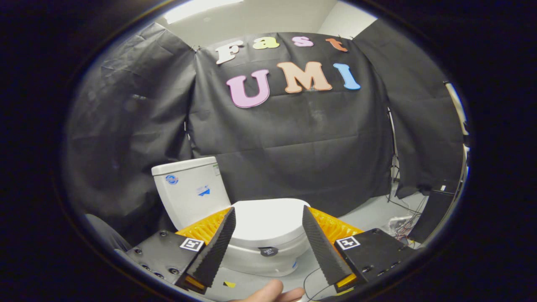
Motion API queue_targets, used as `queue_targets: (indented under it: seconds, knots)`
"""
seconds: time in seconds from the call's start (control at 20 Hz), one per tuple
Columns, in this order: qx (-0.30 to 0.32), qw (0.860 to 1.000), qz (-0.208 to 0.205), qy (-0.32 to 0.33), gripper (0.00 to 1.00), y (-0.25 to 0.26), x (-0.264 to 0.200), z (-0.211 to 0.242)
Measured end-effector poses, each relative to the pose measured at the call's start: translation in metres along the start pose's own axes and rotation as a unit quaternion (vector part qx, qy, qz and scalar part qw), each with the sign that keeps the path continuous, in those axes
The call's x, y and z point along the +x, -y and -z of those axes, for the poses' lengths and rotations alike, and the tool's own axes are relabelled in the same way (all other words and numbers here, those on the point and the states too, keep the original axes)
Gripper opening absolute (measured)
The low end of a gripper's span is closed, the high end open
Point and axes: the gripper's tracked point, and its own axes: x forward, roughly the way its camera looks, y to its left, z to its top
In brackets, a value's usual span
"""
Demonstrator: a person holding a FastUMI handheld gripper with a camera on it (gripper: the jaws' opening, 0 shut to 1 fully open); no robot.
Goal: Open the toilet lid.
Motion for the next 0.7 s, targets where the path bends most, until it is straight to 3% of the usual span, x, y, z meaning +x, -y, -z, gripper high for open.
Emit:
queue_targets:
  seconds: [0.45, 0.7]
  knots:
    - [0.022, 1.0, -0.006, -0.016, 0.99, 0.003, 0.013, 0.02]
    - [0.076, 0.996, -0.019, -0.044, 0.99, 0.001, 0.034, 0.052]
